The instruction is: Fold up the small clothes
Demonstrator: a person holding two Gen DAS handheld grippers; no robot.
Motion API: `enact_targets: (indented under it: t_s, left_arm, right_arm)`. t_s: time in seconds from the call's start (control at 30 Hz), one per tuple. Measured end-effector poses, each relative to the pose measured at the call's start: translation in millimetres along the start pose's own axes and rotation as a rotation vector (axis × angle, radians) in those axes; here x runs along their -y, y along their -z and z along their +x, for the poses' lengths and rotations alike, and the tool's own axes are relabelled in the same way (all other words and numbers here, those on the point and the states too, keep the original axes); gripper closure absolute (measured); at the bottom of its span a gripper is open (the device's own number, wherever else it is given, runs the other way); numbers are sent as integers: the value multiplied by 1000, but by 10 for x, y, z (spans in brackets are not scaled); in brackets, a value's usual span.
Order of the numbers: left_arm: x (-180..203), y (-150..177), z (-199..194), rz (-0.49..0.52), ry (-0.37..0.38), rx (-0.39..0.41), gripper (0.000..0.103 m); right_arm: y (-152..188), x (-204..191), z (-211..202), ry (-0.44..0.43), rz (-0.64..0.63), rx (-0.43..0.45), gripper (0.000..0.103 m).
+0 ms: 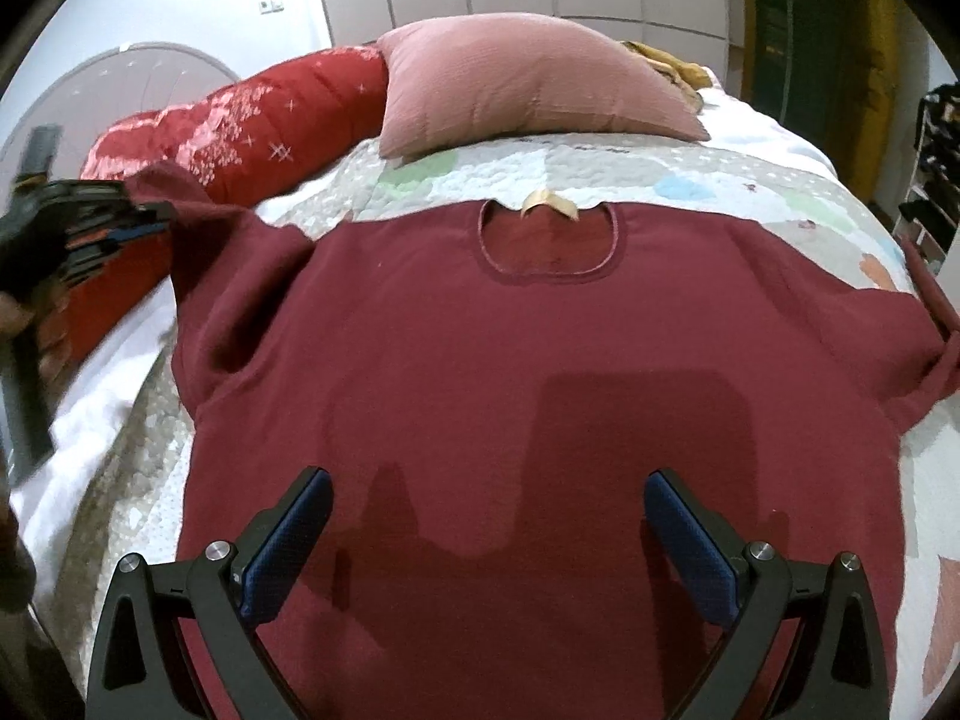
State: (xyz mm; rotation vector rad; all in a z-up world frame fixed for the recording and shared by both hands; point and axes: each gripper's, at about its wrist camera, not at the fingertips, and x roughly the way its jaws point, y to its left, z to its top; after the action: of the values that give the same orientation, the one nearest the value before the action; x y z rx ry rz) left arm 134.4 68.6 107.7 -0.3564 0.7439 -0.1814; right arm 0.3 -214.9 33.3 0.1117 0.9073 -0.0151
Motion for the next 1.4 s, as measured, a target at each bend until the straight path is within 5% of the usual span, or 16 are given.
enact_targets:
  t_s: [0.17,0.2,0.27,0.33,0.43,0.73,0.8,0.93,1.2,1.33,1.4]
  left_arm:
    - [-167,19,-13,-36,-116,11,90]
    - [-248,32,9,-46,-131,-2,86]
    - [-362,54,95,-58,-172,-14,55]
    - [-489,132,132,-80,-194,-3,40]
    - [-593,137,303,-92,-206,-11,39]
    - [-612,-5,858,-111,-198,-30,41]
    - [-632,-25,914,-124,-170,-62,75]
    - [-504,-40,679,-122,-85,-56,93]
    - [326,189,-368,-46,283,7,94]
    - [760,545,-481,18,363,-39,94]
    - [884,725,-446,64,319,-37,94]
  right_arm:
    - [18,26,-131,-2,0,11,0]
    - [21,29,-150,-1,-3,14,0]
    - [34,52,-162,-2,0,21,0]
    - [35,85,-132,-17,21,16,0]
    - [52,122,-28,-40,53,-10,0]
    - [91,80,93,-19,15,-33,0]
    - [93,86,93,-19,13,-34,0]
    - [93,100,73,-21,17,-33,0]
    - [120,218,-85,-43,84,-13,0]
    - [159,282,-202,-32,102,3,0]
    - [183,337,-258,-22,118,7,0]
